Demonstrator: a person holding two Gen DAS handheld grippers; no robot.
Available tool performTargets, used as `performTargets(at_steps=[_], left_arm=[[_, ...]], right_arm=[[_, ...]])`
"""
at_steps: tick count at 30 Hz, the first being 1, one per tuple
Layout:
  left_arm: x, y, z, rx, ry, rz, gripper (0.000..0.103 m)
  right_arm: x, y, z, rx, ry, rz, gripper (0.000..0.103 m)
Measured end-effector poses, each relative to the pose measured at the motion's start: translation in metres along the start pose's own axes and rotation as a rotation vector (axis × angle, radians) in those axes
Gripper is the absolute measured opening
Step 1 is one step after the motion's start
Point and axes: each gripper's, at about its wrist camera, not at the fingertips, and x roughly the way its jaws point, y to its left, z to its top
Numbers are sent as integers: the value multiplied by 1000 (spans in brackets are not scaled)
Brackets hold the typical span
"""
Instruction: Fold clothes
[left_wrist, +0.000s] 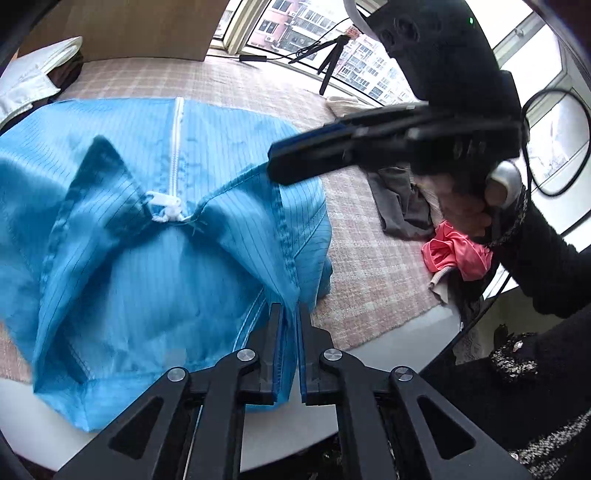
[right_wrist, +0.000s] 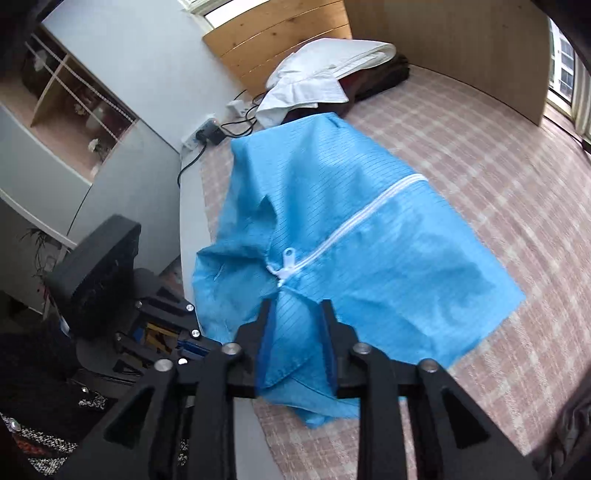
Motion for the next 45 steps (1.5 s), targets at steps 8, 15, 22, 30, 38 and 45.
performTargets(at_steps=[8,15,22,30,38,45], left_arm=[[-94,61,-33,-95,-23,312,22],[-112,118,36,-61,-121,255,42],[-64,176,58,-34,37,69,40],[-55,159,42,158,96,99,3],[-74,167,41,261,128,194,6],[-87,151,100,336,-19,135,34]], right_arm=[[-21,-40,-34,259,-139,-87,37],[-38,-21,-45,380,-301,-114,37],[4,32,0,389,-336,-162,37],[90,66,116,315,-291,-259,36],[179,66,147,247,-125,-430,36],[57,86,52,502,-440,-425,36]])
